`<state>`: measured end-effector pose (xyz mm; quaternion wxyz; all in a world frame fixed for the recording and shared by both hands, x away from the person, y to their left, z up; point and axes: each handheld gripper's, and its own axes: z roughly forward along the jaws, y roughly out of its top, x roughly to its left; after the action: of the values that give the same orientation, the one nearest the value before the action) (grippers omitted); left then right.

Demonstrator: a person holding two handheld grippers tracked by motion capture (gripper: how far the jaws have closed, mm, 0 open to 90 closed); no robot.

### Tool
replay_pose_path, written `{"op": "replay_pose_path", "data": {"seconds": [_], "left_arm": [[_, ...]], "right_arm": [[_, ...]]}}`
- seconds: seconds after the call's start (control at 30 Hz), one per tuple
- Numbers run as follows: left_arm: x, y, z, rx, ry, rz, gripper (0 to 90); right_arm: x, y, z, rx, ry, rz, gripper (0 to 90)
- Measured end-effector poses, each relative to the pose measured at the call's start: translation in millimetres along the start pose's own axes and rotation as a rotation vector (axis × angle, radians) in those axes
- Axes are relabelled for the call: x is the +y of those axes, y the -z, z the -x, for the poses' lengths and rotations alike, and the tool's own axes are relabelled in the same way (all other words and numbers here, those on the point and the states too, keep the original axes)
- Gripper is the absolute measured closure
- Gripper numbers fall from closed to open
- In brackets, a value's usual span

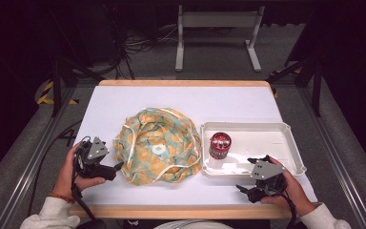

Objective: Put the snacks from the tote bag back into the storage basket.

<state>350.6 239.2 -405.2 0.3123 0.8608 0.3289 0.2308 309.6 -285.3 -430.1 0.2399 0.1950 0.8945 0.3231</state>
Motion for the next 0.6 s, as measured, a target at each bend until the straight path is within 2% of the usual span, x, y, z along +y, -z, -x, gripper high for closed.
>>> {"op": "replay_pose_path", "data": {"seconds": [0.17, 0.3, 0.4, 0.47, 0.6], "left_arm": [[-14.1, -1.7, -6.2, -0.009, 0.033, 0.025, 9.6], [-27.0, -2.2, -12.0, -0.021, 0.092, 0.064, 9.9], [-35.7, -1.7, -14.7, -0.014, 0.114, 0.086, 9.9], [-41.8, -1.9, -16.5, -0.029, 0.143, 0.114, 10.0], [-51.4, -1.6, -16.3, -0.019, 0.166, 0.115, 9.9]], "right_arm": [[0.1, 0.2, 0.0, -0.001, 0.001, 0.001, 6.4], [0.1, 0.2, 0.1, -0.004, 0.003, 0.000, 6.3], [0.0, 0.0, 0.0, -0.005, 0.005, -0.003, 6.3], [-0.2, -0.2, 0.1, -0.004, 0.006, -0.003, 6.3], [-0.5, 0.2, 0.4, -0.009, 0.010, -0.004, 6.3]]}}
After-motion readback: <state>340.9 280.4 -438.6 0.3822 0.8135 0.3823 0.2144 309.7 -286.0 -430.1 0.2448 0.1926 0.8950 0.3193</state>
